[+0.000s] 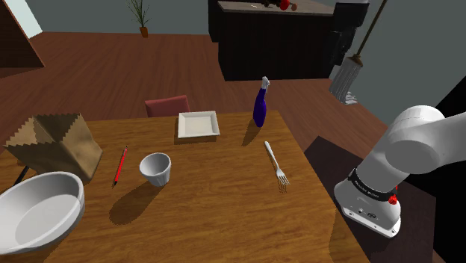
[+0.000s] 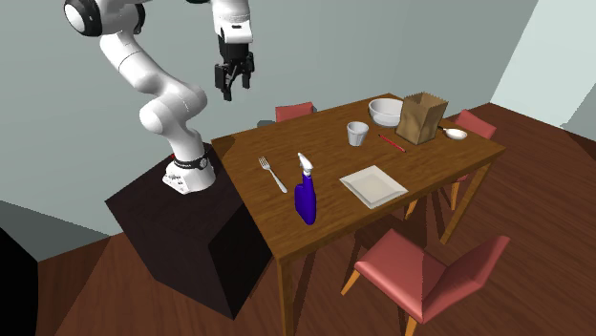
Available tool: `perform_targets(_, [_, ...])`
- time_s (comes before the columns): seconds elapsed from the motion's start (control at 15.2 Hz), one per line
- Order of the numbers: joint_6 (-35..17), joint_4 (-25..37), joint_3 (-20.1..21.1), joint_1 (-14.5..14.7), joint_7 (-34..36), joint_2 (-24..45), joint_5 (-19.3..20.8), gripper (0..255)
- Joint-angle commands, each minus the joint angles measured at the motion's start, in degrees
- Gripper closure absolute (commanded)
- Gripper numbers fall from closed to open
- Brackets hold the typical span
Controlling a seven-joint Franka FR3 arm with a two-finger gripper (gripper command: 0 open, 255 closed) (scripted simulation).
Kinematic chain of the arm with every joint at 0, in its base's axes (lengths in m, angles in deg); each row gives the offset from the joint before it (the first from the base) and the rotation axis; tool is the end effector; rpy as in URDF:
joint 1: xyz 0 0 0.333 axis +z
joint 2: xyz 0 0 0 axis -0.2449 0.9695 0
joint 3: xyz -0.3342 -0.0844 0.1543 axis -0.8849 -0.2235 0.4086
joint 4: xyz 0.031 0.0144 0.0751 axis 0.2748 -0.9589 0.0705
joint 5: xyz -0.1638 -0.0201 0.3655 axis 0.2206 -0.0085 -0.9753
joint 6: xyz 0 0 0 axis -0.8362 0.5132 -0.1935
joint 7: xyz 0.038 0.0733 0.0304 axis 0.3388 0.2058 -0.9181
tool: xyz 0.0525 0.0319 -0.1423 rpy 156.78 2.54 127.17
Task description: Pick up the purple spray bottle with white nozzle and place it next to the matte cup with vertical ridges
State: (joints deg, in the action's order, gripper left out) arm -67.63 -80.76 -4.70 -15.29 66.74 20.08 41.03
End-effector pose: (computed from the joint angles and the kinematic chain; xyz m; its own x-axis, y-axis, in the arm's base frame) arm 0.2468 -0.0018 0.5830 0.9933 -0.0105 -0.1147 -0.0143 -0.9994 -0.0325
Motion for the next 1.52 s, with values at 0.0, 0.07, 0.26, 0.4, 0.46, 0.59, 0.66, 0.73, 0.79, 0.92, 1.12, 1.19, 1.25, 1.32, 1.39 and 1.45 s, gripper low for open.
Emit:
perform_targets(0.0, [0.0, 0.0, 0.0, 0.0, 0.0, 0.0, 0.0, 0])
perform_targets(0.07, [-2.8, -2.2, 0.5, -0.1, 0.6, -0.5, 0.0, 0])
perform_targets(0.26, [-11.6, -8.3, 2.0, -0.5, 2.6, -1.1, 0.2, 0])
perform_targets(0.4, [-17.6, -12.0, 3.0, -0.8, 3.9, -0.9, 0.3, 0])
perform_targets(0.46, [-20.7, -13.6, 3.5, -0.9, 4.6, -0.5, 0.4, 0])
perform_targets(0.59, [-27.1, -16.7, 4.6, -1.3, 6.1, 0.7, 0.7, 0])
perform_targets(0.66, [-30.4, -18.1, 5.1, -1.5, 6.9, 1.5, 0.8, 0])
perform_targets(0.73, [-33.7, -19.3, 5.7, -1.8, 7.7, 2.5, 1.0, 0])
perform_targets(0.79, [-37.0, -20.5, 6.3, -2.1, 8.6, 3.7, 1.3, 0])
perform_targets(0.92, [-43.9, -22.4, 7.6, -2.9, 10.4, 6.6, 2.0, 0])
perform_targets(1.12, [-54.5, -24.2, 9.8, -4.7, 13.8, 12.2, 3.9, 0])
perform_targets(1.19, [-58.0, -24.5, 10.7, -5.6, 15.2, 14.4, 4.8, 0])
perform_targets(1.25, [-61.5, -24.7, 11.7, -6.7, 16.7, 16.7, 5.9, 0])
perform_targets(1.32, [-64.9, -24.7, 12.8, -8.0, 18.5, 19.2, 7.3, 0])
perform_targets(1.39, [-68.3, -24.5, 14.1, -9.5, 20.5, 21.7, 9.1, 0])
perform_targets(1.45, [-71.5, -24.2, 15.6, -11.5, 22.8, 24.3, 11.3, 0])
